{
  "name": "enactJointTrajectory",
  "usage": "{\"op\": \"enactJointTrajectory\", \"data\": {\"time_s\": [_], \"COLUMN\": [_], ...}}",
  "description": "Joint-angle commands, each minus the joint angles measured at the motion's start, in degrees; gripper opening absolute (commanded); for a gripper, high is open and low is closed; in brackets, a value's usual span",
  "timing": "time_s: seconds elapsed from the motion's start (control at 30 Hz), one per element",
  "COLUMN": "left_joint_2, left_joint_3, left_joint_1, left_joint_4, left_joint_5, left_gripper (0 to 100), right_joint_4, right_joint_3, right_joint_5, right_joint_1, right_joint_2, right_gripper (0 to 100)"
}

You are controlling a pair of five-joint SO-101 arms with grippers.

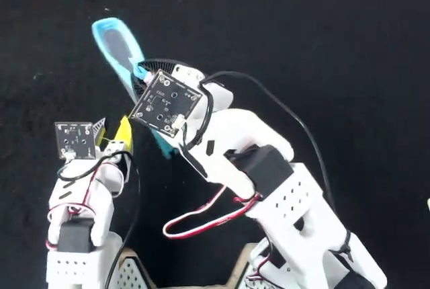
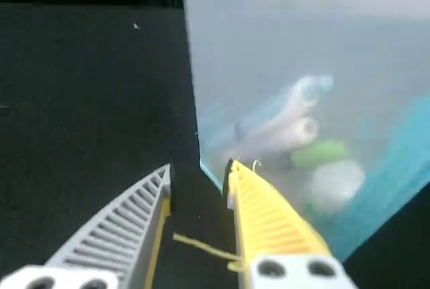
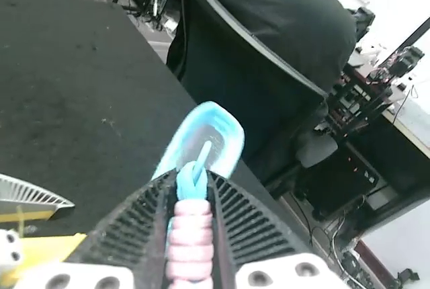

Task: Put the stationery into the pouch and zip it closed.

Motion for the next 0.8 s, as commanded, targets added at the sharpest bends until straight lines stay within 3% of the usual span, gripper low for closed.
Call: {"op": "enactJointTrajectory", "data": {"time_s": [0.0, 0.17, 0.3, 0.47, 0.6, 0.77], "left_joint_2": [-0.4, -0.4, -0.4, -0.4, -0.5, -0.5], "left_joint_3": [-9.8, -14.4, -18.0, -20.1, -20.4, -24.8], "left_joint_1": [0.9, 3.6, 6.5, 6.3, 7.3, 13.1], "left_joint_4": [7.0, 11.7, 16.0, 16.5, 17.1, 22.8], "left_joint_5": [0.4, 5.9, 5.6, 5.6, 5.5, -4.1], "left_gripper": [14, 15, 15, 23, 24, 23], "right_joint_4": [-6.7, -7.4, -7.7, -7.7, -7.6, -7.4], "right_joint_3": [0.5, 0.8, 0.7, 0.7, -0.2, -2.9], "right_joint_5": [0.3, 0.3, 0.3, 0.4, 0.6, 0.6], "right_joint_1": [-1.0, -0.9, -1.1, -0.9, -0.8, -0.8], "right_joint_2": [0.2, 3.6, 5.9, 6.3, 6.5, 6.5], "right_gripper": [1.1, 1.1, 1.1, 1.1, 1.1, 1.1]}}
